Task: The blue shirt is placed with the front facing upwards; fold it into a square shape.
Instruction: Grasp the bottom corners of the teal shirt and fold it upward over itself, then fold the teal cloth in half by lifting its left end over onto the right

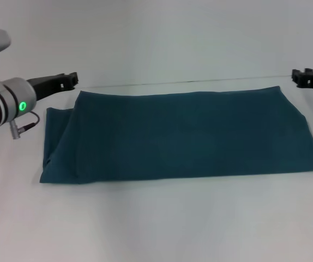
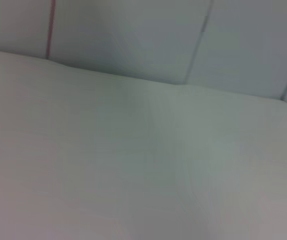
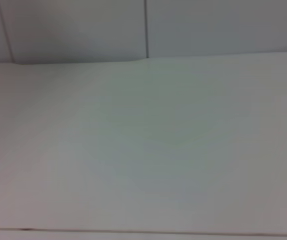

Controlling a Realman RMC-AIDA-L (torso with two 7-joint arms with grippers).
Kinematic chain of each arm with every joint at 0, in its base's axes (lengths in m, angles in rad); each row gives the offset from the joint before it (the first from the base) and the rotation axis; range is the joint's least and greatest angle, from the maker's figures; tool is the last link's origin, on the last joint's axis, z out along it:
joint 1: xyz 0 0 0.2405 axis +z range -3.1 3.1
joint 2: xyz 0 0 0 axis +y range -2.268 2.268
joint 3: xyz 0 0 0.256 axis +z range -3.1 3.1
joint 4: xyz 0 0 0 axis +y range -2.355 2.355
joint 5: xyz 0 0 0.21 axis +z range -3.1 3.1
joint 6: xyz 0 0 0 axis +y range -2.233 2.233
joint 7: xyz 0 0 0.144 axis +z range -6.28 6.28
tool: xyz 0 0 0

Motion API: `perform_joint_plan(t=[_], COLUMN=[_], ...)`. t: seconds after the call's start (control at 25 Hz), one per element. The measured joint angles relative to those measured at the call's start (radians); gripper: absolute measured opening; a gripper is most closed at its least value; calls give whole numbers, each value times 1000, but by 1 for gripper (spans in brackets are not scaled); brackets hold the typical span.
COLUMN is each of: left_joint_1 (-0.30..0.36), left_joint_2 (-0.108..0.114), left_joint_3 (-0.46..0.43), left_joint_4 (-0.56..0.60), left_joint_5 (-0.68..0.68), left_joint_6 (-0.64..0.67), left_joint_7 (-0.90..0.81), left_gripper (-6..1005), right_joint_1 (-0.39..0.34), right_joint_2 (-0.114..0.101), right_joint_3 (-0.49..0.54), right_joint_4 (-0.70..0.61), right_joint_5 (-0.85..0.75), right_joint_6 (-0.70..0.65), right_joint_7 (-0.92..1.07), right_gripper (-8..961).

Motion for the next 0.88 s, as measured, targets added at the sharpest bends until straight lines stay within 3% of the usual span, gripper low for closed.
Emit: perform_joint_plan(t=[0.28,0.48,0.68,0.88], left_joint_1=[50,121,194,264], left_joint_2=[2,5,7,4], left_joint_3=[0,6,28,59], left_joint_4=[40,112,169,231], left_joint_5=[-28,-30,-25,-30], left_joint_6=[49,243,367,443], left_joint_7=[-8,-44,-73,-76], left_gripper=[453,628,727,826], right_joint_1=[-56,-133,-213,-298], right_joint_2=[0,-5,-14,-10], right_joint_3=[-5,-3,-4,-1], right_joint_4=[-59,-89,-119,-214], right_joint_5=[79,127,131,137], right_joint_6=[-37,-195,-354,-531], right_joint_7=[-4,11,63,148], right_gripper=[360,596,795,796])
